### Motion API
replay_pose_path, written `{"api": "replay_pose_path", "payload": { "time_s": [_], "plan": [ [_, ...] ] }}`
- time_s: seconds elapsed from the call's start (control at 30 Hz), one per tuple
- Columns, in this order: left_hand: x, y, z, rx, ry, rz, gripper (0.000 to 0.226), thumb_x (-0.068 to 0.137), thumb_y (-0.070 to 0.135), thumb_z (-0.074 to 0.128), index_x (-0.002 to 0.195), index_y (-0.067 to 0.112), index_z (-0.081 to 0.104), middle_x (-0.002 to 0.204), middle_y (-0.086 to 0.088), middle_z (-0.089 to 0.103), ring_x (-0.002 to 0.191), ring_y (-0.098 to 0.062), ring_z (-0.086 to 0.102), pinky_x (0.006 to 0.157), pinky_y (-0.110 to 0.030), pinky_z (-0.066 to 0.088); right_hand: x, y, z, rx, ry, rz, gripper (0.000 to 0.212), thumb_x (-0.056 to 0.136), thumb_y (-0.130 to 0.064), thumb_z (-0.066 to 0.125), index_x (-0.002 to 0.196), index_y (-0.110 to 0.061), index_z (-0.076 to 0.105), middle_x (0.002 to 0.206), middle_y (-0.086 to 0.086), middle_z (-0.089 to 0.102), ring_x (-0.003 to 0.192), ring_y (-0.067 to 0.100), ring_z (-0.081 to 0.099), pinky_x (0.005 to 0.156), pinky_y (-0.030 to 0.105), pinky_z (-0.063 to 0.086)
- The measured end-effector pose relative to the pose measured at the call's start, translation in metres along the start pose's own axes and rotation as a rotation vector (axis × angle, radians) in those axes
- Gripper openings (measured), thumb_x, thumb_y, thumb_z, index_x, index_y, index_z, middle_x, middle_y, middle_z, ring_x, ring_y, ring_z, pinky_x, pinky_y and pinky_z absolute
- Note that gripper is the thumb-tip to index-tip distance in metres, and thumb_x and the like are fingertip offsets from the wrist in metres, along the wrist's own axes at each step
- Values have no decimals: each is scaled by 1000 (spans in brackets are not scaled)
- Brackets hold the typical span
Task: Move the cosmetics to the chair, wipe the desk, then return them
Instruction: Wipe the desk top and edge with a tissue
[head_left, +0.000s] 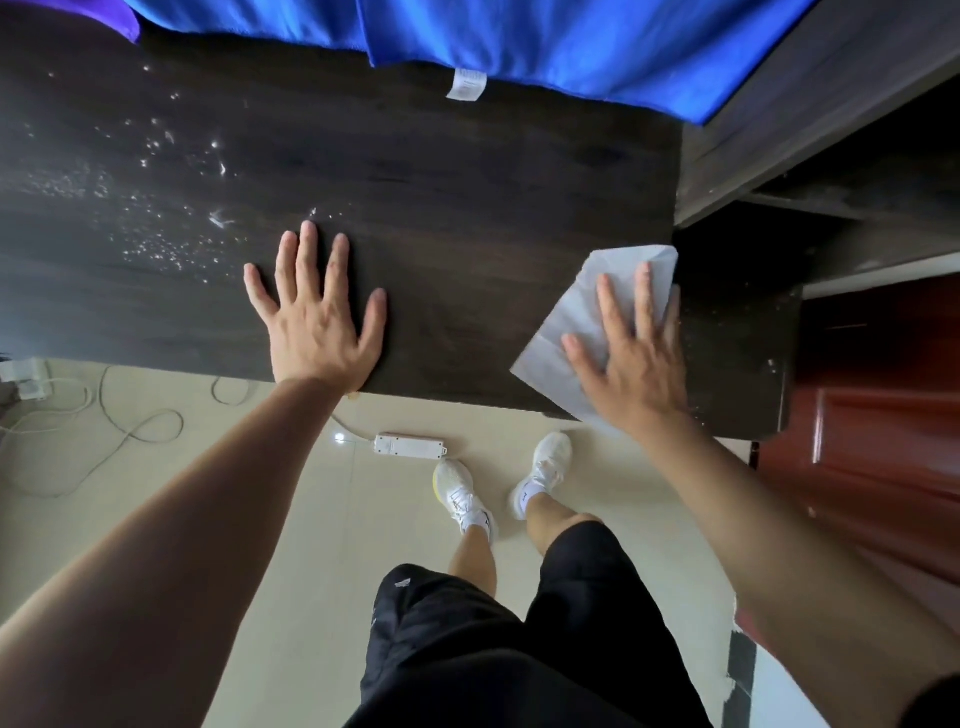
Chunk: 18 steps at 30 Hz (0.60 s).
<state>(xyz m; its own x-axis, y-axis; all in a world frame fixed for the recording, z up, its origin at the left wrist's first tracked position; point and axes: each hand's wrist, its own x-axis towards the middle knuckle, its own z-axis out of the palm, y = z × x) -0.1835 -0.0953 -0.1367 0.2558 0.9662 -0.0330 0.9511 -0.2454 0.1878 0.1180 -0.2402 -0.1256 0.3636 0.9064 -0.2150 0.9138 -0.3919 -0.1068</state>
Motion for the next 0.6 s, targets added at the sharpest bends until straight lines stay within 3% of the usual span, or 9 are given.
{"api": "replay_pose_path", "payload": {
  "time_s": [0.1,0.2,0.3,0.43,0.6],
  "plan": [
    [0,-1,0,1,18,-4,65,97,55,34,151,18,31,163,-11,20,151,-31,14,118,-64,6,5,-46,7,-7,91,-26,77,95,-72,33,158,-28,31,166,20,16,150,51,11,119,64,14],
    [-1,-1,1,-3,36,0,64,97,52,34,151,18,31,163,-11,20,150,-30,15,118,-64,7,15,-111,14,67,149,-243,74,93,-69,42,154,-27,41,164,20,24,151,47,15,119,63,12],
    [-2,-3,5,-12,65,7,62,97,50,34,151,19,32,163,-11,21,150,-30,16,117,-64,7,23,-149,19,75,126,-361,76,92,-70,42,156,-31,36,166,15,21,152,46,10,121,61,10],
    [-1,-7,6,-1,77,6,60,98,49,35,151,21,31,162,-10,22,150,-30,17,117,-63,7,14,-111,23,124,130,-474,75,91,-72,45,155,-32,38,166,15,21,153,43,11,123,57,10],
    [-1,-6,7,-4,93,1,58,99,49,37,151,22,30,162,-10,22,150,-30,16,117,-61,6,11,-24,16,16,91,-385,82,91,-80,32,159,-34,25,169,12,11,155,39,5,125,54,7]
  ]
}}
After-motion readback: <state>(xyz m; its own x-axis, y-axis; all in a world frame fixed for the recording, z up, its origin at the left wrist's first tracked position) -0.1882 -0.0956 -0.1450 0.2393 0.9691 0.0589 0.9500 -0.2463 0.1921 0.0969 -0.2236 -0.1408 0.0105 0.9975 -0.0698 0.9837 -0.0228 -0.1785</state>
